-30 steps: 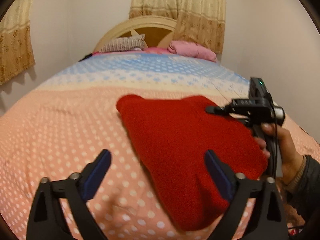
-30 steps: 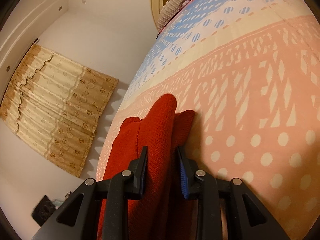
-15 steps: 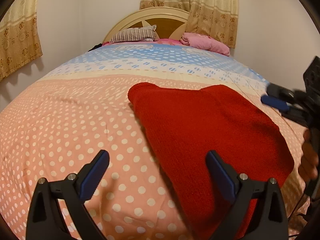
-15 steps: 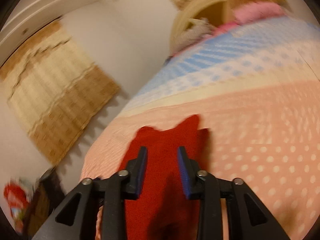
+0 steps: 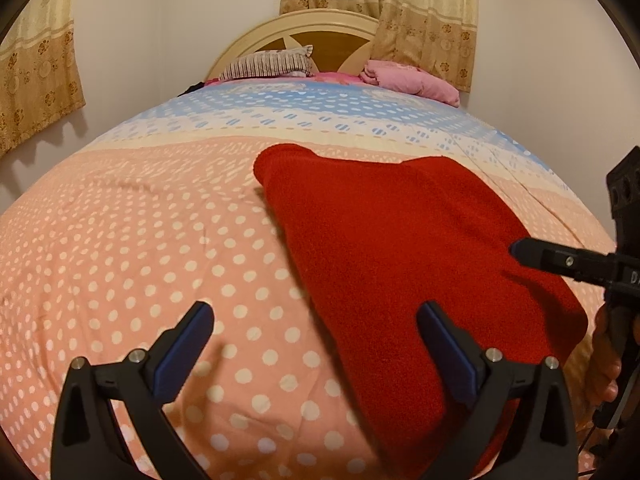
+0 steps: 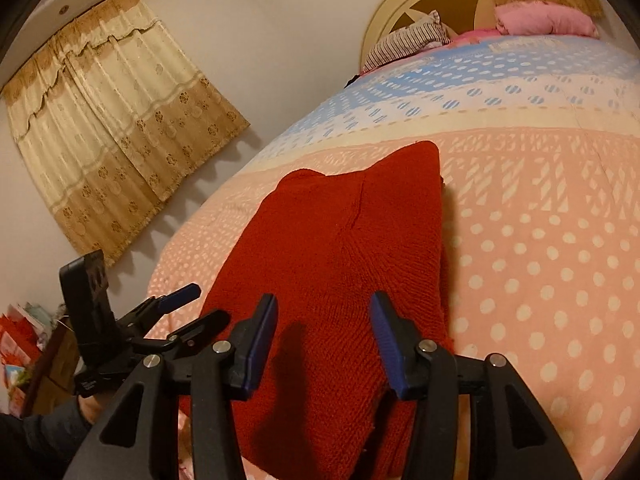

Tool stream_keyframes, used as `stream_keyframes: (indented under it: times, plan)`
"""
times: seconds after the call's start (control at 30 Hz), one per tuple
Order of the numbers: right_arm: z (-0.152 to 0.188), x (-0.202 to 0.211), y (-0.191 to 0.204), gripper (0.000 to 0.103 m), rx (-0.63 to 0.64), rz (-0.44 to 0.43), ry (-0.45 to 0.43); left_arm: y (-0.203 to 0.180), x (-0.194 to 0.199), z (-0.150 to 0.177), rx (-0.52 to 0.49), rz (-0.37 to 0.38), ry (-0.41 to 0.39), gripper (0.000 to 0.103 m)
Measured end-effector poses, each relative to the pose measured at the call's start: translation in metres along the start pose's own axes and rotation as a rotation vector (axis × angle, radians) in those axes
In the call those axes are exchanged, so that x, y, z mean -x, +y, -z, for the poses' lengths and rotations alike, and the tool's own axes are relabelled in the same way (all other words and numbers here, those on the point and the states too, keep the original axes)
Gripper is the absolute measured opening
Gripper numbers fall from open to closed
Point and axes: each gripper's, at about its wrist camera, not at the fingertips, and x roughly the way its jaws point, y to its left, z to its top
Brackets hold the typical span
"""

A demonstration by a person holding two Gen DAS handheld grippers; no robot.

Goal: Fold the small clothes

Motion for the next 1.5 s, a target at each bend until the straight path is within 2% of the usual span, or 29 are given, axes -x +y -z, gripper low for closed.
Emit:
stream_keyframes:
  times: [0.13, 0.2, 0.4, 0.6, 1.5]
  plan:
    - [0.002, 0.03, 0.025, 0.05, 0.044, 0.083, -0.065, -0.005, 0.025, -0.011, -0.026, -0.028, -0.057, 0.103]
    - [0.006, 0.047, 0.04, 0.051, 0.095, 0.153, -0.101, -0.007, 0.037, -0.018, -0.028, -0.028, -0.085, 0.103]
    - [0.002, 0.085, 0.067, 0.056, 0.176, 0.285, -0.198, -0.01, 0.067, -0.033, -0.01, -0.014, -0.147, 0.103]
    - [-0.004, 0.104, 0.08, 0.059, 0.228, 0.283, -0.243, -0.016, 0.085, -0.041, -0.031, -0.015, -0.198, 0.103]
    - [-0.009, 0.106, 0.08, 0.06, 0.225, 0.305, -0.264, -0.015, 0.091, -0.042, -0.029, -0.015, -0.214, 0.103]
